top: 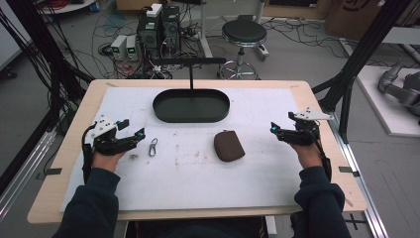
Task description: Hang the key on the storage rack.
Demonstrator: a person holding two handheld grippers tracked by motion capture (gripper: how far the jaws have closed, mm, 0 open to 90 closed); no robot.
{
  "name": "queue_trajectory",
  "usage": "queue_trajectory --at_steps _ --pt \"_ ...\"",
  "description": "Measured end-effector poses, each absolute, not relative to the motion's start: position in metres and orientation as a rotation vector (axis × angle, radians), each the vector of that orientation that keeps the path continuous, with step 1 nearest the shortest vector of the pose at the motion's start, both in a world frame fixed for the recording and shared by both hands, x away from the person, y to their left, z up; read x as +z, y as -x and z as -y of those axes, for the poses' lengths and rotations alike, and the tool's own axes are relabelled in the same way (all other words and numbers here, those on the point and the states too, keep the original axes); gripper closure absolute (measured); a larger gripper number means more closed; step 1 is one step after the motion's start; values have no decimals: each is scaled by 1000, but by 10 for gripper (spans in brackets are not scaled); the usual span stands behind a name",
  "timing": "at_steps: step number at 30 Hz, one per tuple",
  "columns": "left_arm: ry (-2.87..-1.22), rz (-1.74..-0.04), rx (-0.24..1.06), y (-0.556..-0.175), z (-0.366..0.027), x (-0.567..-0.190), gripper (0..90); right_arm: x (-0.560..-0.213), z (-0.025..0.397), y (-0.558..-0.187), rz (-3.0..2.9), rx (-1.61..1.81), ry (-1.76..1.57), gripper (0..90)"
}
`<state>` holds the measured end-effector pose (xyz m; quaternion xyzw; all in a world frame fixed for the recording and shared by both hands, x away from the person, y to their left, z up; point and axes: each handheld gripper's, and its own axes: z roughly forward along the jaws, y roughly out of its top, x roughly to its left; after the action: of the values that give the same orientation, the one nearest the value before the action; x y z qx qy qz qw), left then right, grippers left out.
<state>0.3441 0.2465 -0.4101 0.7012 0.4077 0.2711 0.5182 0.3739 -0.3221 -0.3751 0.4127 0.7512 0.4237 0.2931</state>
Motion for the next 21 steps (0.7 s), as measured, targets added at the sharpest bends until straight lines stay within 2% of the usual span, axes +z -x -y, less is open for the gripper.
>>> queue_trajectory --at_steps 2,3,4,6,8,15,17,21 --pt "-1716 -975 627 -343 -242 -413 357 -375 321 -374 -2000 1128 -1103 212" --pt "-1742 -975 617 -343 -240 -415 411 -375 320 -374 -2006 1125 -1094 212" --pt "-1768 -978 613 -343 -238 -416 411 -375 320 -374 -2006 1125 -1094 212" --pt "-1825 -988 609 -344 -233 -418 483 -376 318 -375 -2014 1119 -1096 212" --pt "-1865 -999 585 -346 -230 -420 513 -377 318 -376 -2017 1116 -1105 212" --pt "-1999 -993 533 -352 -215 -432 514 -379 318 -377 -2028 1102 -1121 212" --pt "-2054 -988 535 -354 -210 -436 442 -379 318 -377 -2035 1097 -1121 211" --pt "-2114 -973 514 -357 -203 -444 426 -379 319 -377 -2035 1105 -1132 212"
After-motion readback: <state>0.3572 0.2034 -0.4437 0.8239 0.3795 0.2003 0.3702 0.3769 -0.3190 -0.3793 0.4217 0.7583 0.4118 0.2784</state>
